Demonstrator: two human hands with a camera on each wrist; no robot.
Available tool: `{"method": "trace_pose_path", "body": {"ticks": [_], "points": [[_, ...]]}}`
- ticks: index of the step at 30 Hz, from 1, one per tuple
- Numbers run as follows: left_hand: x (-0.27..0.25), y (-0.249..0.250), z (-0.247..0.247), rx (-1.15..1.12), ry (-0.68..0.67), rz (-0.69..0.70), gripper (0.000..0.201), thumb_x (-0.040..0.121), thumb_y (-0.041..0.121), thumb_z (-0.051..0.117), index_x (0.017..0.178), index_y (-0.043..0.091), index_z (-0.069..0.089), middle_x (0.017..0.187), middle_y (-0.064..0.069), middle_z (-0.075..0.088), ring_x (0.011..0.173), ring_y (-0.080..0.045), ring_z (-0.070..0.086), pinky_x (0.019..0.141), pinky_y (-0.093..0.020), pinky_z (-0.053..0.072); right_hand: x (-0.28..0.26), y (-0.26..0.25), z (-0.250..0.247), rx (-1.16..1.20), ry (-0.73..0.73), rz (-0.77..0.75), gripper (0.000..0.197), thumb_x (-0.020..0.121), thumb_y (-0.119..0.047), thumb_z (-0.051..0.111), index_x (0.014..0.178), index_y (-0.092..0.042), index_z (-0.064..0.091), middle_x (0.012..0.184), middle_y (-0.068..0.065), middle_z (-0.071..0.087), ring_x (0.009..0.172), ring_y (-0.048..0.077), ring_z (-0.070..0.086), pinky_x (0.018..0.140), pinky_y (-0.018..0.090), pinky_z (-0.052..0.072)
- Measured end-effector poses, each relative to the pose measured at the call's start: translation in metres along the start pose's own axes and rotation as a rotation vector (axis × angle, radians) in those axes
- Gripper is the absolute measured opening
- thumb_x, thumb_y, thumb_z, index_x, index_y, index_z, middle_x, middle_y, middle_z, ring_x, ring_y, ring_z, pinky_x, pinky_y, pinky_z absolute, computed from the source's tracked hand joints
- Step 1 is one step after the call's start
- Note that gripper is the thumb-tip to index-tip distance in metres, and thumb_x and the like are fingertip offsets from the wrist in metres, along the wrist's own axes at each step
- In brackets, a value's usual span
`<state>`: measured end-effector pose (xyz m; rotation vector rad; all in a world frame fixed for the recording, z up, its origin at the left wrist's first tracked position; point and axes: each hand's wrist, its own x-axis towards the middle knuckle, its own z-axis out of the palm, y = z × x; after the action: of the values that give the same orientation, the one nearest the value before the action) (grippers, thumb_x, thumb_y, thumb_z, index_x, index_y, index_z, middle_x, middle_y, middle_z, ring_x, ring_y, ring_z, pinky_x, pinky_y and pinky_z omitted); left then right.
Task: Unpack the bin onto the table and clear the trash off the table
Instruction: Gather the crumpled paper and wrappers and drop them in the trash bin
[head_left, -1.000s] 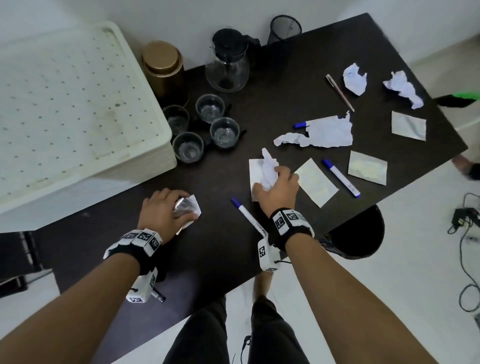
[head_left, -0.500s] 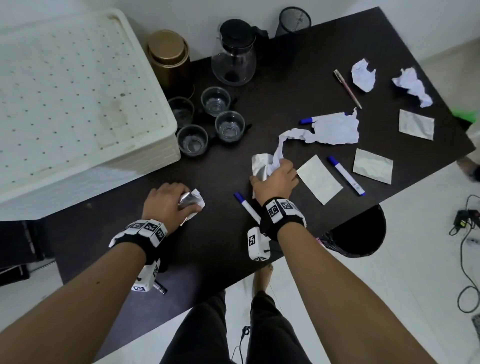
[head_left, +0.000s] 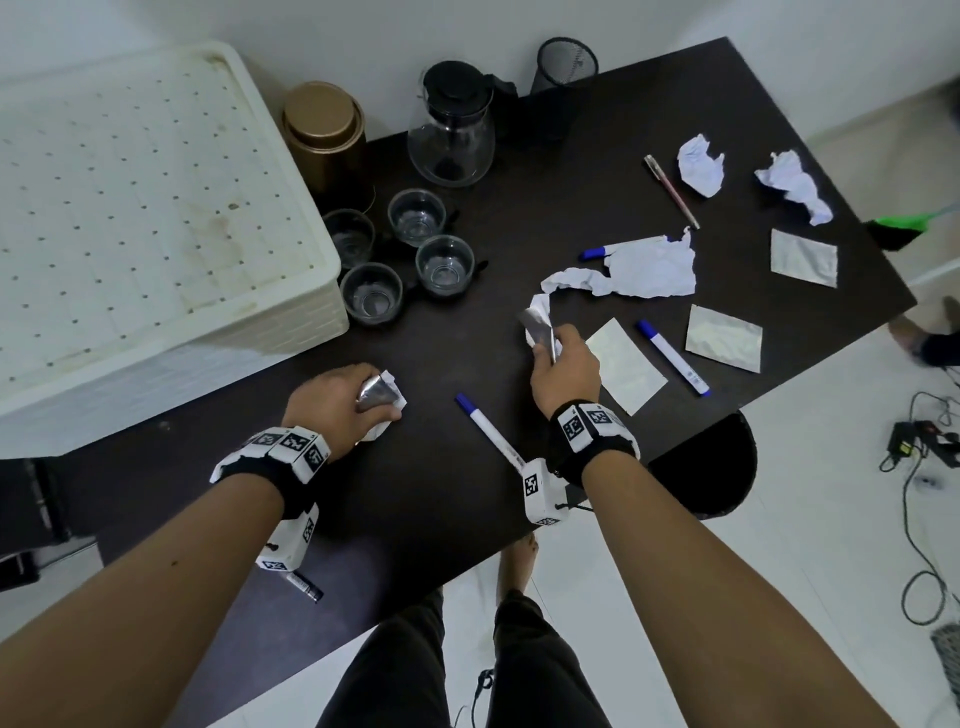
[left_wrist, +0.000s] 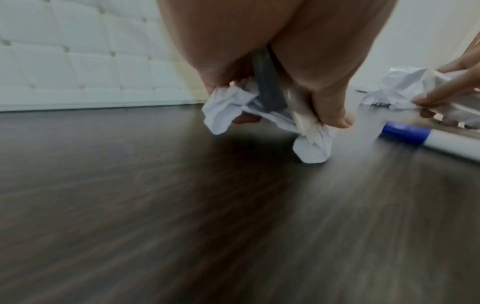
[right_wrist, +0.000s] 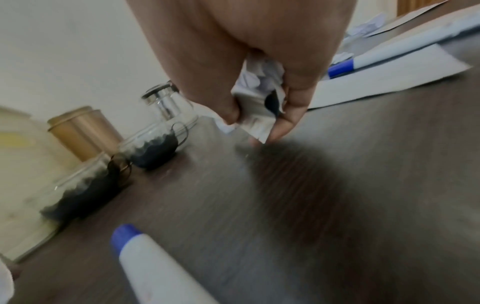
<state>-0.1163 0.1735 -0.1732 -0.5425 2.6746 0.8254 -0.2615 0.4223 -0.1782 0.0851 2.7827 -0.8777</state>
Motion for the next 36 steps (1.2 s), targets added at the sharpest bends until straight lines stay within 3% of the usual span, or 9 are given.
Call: {"method": "trace_pose_path", "body": {"ticks": [7, 10, 13, 17, 19, 23, 28, 32, 36], "points": [[0.042, 0.082, -0.011, -0.209, -0.058, 0.120, 0.038, 0.068, 0.066, 0.077, 0.083, 0.032, 0.068, 0.089, 0.012, 0.068, 0.086, -0.010, 0.066, 0.081, -0.040, 0.055, 0.004, 0.052, -0.059, 0.042, 0.022, 0.022, 0.023, 0.089, -0.029, 0.069, 0.104, -0.012, 0.069, 0.105, 0.010, 0.070, 0.101, 0.031, 0.063, 0.086, 0.035, 0.047], [0.064, 0.130, -0.005, -0.192, -0.087, 0.200, 0.039, 0.068, 0.067, 0.076, 0.081, 0.032, 0.065, 0.092, 0.010, 0.064, 0.087, -0.013, 0.064, 0.082, -0.043, 0.054, 0.008, 0.076, -0.078, 0.063, -0.013, 0.084, 0.035, 0.084, -0.033, 0.072, 0.117, -0.024, 0.065, 0.113, 0.007, 0.070, 0.110, 0.028, 0.063, 0.096, 0.039, 0.051], [0.091, 0.172, 0.004, -0.112, -0.107, 0.286, 0.040, 0.074, 0.063, 0.075, 0.090, 0.028, 0.064, 0.104, 0.007, 0.057, 0.093, -0.017, 0.062, 0.087, -0.043, 0.052, 0.019, 0.092, -0.090, 0.023, -0.089, 0.093, 0.055, 0.085, -0.029, 0.072, 0.137, -0.022, 0.054, 0.124, 0.014, 0.061, 0.116, 0.030, 0.058, 0.101, 0.039, 0.048], [0.128, 0.215, 0.017, 0.007, -0.128, 0.338, 0.053, 0.077, 0.062, 0.073, 0.113, 0.024, 0.065, 0.123, 0.008, 0.046, 0.101, -0.018, 0.060, 0.089, -0.039, 0.052, 0.036, 0.103, -0.092, -0.077, -0.206, 0.060, 0.049, 0.084, -0.034, 0.068, 0.125, -0.016, 0.049, 0.118, 0.015, 0.055, 0.117, 0.033, 0.048, 0.090, 0.035, 0.044], [0.142, 0.230, 0.023, 0.069, -0.133, 0.339, 0.055, 0.079, 0.058, 0.074, 0.120, 0.023, 0.062, 0.131, 0.005, 0.041, 0.103, -0.019, 0.060, 0.090, -0.038, 0.051, 0.040, 0.106, -0.089, -0.159, -0.241, 0.018, 0.062, 0.084, -0.040, 0.070, 0.134, -0.011, 0.047, 0.131, 0.015, 0.054, 0.126, 0.036, 0.043, 0.103, 0.042, 0.041], [0.164, 0.244, 0.035, 0.123, -0.122, 0.265, 0.068, 0.076, 0.050, 0.081, 0.128, 0.018, 0.050, 0.136, -0.004, 0.036, 0.104, -0.027, 0.061, 0.092, -0.041, 0.052, 0.036, 0.110, -0.080, -0.228, -0.227, -0.037, 0.089, 0.081, -0.046, 0.074, 0.151, -0.011, 0.032, 0.143, 0.015, 0.040, 0.135, 0.035, 0.032, 0.117, 0.042, 0.029], [0.174, 0.235, 0.049, 0.101, -0.105, 0.215, 0.080, 0.073, 0.048, 0.084, 0.136, 0.025, 0.039, 0.137, -0.002, 0.045, 0.113, -0.025, 0.061, 0.094, -0.041, 0.051, 0.034, 0.111, -0.074, -0.243, -0.139, -0.057, 0.080, 0.073, -0.051, 0.077, 0.139, -0.019, 0.044, 0.133, 0.010, 0.038, 0.125, 0.033, 0.034, 0.107, 0.046, 0.036], [0.173, 0.222, 0.061, 0.158, -0.119, 0.219, 0.066, 0.079, 0.056, 0.074, 0.135, 0.037, 0.043, 0.131, -0.001, 0.051, 0.113, -0.029, 0.060, 0.092, -0.044, 0.051, 0.035, 0.109, -0.077, -0.195, -0.130, -0.077, 0.059, 0.070, -0.046, 0.080, 0.117, -0.027, 0.050, 0.125, 0.001, 0.045, 0.119, 0.027, 0.038, 0.101, 0.043, 0.036], [0.174, 0.216, 0.067, 0.220, -0.104, 0.257, 0.044, 0.083, 0.062, 0.066, 0.120, 0.045, 0.049, 0.116, 0.002, 0.055, 0.103, -0.028, 0.063, 0.084, -0.044, 0.054, 0.042, 0.108, -0.079, -0.076, -0.220, -0.096, 0.058, 0.075, -0.031, 0.082, 0.122, -0.020, 0.049, 0.122, 0.001, 0.056, 0.117, 0.027, 0.049, 0.100, 0.043, 0.040]]}}
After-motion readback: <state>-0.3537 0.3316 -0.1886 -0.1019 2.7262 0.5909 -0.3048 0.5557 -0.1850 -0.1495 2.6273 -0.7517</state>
